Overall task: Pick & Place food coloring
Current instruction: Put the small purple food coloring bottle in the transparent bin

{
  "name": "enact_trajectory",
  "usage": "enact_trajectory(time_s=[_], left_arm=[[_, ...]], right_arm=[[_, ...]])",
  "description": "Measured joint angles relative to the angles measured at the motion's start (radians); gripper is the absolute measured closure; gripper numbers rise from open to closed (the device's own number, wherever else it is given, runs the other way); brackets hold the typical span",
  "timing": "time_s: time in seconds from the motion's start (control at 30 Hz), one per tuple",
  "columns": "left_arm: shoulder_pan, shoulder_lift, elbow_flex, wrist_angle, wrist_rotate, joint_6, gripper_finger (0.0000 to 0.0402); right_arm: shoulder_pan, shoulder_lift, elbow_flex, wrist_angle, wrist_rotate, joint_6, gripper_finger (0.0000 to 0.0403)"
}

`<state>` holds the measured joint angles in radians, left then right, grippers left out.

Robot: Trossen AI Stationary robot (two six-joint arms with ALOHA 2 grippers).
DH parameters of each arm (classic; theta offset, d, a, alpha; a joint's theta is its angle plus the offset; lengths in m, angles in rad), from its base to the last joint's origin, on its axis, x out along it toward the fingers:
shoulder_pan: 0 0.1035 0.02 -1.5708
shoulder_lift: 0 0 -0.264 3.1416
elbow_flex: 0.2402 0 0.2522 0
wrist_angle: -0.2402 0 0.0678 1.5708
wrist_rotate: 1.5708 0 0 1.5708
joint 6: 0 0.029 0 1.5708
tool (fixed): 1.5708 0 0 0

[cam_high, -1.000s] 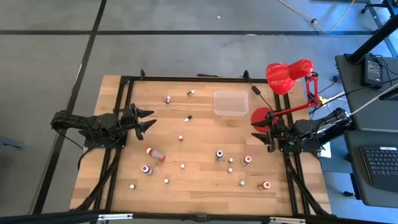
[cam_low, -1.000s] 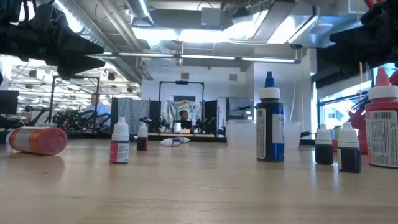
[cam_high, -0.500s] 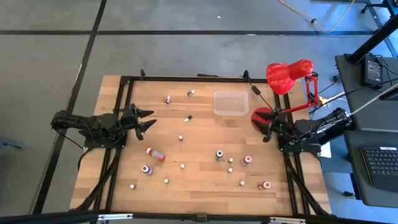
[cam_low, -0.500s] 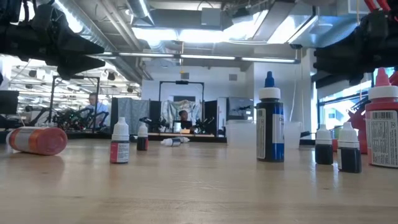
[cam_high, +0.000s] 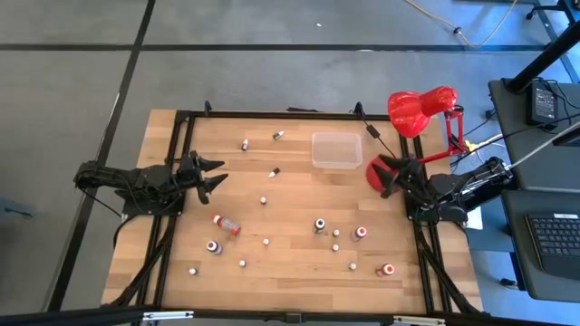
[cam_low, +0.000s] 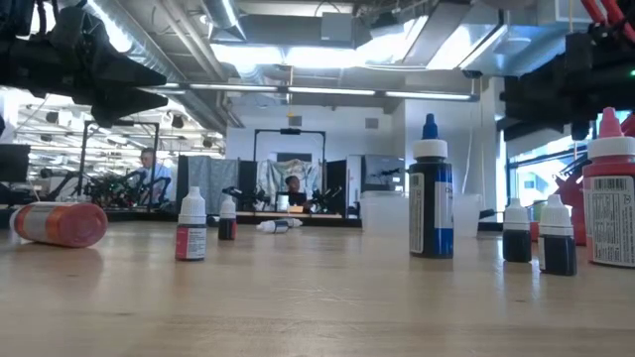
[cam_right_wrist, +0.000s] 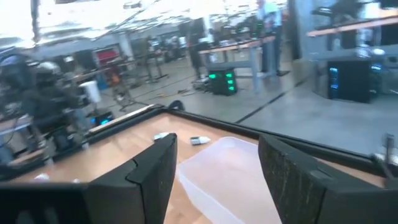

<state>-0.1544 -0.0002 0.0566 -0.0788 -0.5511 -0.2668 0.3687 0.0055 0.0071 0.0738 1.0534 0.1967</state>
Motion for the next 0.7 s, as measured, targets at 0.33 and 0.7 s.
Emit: enact_trajectory(time_s=[0.33, 0.7], left_arm=[[0.000, 0.000, 0.000, -0.001, -0.317, 0.050, 0.0161], [0.037, 0.102, 0.005, 0.177, -0.233, -0.094, 0.0168]], right_arm=[[0.000, 0.000, 0.000, -0.001, 0.122, 0.012, 0.0176], [0.000, 0.000, 0.000, -0.001, 0.229, 0.013, 0.0176]])
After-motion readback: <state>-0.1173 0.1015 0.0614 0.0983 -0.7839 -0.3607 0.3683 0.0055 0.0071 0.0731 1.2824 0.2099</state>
